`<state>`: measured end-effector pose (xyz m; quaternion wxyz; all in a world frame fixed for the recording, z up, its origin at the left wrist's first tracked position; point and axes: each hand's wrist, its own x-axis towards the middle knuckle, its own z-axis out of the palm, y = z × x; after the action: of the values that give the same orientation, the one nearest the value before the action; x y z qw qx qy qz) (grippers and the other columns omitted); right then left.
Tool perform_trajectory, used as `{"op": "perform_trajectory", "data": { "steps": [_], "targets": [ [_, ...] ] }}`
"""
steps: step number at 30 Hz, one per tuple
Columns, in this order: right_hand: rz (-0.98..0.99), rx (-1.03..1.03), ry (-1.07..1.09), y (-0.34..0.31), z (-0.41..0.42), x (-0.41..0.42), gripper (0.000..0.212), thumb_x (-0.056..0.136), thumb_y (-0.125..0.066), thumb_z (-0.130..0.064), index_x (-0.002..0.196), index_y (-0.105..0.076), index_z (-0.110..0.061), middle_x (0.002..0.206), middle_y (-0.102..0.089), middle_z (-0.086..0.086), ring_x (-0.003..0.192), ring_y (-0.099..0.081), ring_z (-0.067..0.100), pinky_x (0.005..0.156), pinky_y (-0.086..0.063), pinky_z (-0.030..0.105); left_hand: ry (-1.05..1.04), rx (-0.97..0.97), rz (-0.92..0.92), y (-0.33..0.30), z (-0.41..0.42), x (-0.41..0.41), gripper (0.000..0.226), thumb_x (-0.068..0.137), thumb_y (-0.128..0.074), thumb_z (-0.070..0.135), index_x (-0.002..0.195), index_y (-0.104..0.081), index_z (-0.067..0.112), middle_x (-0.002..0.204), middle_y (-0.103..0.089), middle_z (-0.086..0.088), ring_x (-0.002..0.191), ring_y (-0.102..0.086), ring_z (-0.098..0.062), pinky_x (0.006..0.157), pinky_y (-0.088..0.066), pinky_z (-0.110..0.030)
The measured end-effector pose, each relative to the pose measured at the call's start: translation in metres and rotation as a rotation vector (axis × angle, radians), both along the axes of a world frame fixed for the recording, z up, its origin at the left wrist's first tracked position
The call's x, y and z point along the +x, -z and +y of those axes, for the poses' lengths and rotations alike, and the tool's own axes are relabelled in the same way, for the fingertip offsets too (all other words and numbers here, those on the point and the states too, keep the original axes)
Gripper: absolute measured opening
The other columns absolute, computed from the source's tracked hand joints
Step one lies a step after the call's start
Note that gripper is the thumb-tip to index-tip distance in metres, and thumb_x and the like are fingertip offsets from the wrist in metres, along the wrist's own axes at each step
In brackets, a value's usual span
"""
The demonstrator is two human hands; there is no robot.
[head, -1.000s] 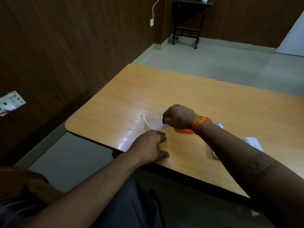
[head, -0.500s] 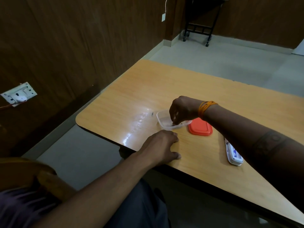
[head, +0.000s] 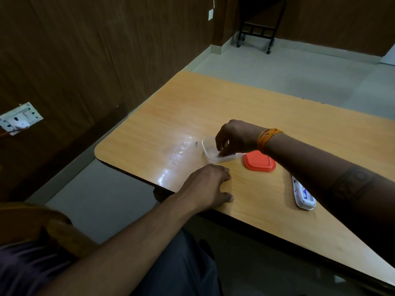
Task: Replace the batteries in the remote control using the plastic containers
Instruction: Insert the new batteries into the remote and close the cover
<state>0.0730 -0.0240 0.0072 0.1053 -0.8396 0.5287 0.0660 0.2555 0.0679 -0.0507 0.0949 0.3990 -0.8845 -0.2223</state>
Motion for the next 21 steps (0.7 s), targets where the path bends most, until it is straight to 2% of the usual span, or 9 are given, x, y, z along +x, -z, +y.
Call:
{"op": "perform_trajectory", "data": {
  "steps": [3,11,17,21],
  "targets": [
    [0.021,0.011,-0.014,0.0,0.002,-0.002,0.02,0.084,-0.086,-0.028,0.101,-0.08,-0.02,0.097,-0.079,0.0,0.088,-0.074,0.02,0.083,-0.061,0.041,-0.001,0.006,0.002,0.001,-0.001,-0.001,0.061,0.086,-0.079,0.044,0.14,-0.065,0.018,0.15,-0.059,0.002,0.134,-0.056,-0.019,0.108,-0.049,-0.041],
    [-0.028,-0.009,0.023,0.008,0.0,-0.004,0.008,0.082,-0.084,-0.019,0.09,-0.082,-0.02,0.088,-0.079,0.001,0.082,-0.074,0.022,0.078,-0.063,0.041,0.003,0.004,-0.018,-0.001,-0.002,-0.001,0.059,0.086,-0.079,0.044,0.137,-0.067,0.019,0.15,-0.059,0.004,0.131,-0.058,-0.019,0.105,-0.052,-0.04],
    [-0.391,-0.102,0.14,0.007,0.016,-0.014,0.009,0.082,-0.076,-0.014,0.089,-0.079,-0.016,0.078,-0.077,-0.002,0.073,-0.073,0.013,0.074,-0.062,0.042,0.009,-0.015,-0.059,-0.002,0.001,-0.003,0.06,0.089,-0.076,0.044,0.141,-0.063,0.018,0.152,-0.057,0.002,0.136,-0.054,-0.021,0.108,-0.05,-0.041],
    [-0.606,-0.204,0.214,0.007,0.05,-0.025,0.006,0.088,-0.073,-0.014,0.093,-0.076,-0.015,0.073,-0.077,-0.005,0.073,-0.074,0.008,0.076,-0.061,0.04,0.031,-0.076,-0.137,-0.003,0.007,-0.011,0.058,0.093,-0.07,0.046,0.142,-0.061,0.016,0.151,-0.055,0.0,0.139,-0.05,-0.022,0.109,-0.049,-0.041]
  ]
}}
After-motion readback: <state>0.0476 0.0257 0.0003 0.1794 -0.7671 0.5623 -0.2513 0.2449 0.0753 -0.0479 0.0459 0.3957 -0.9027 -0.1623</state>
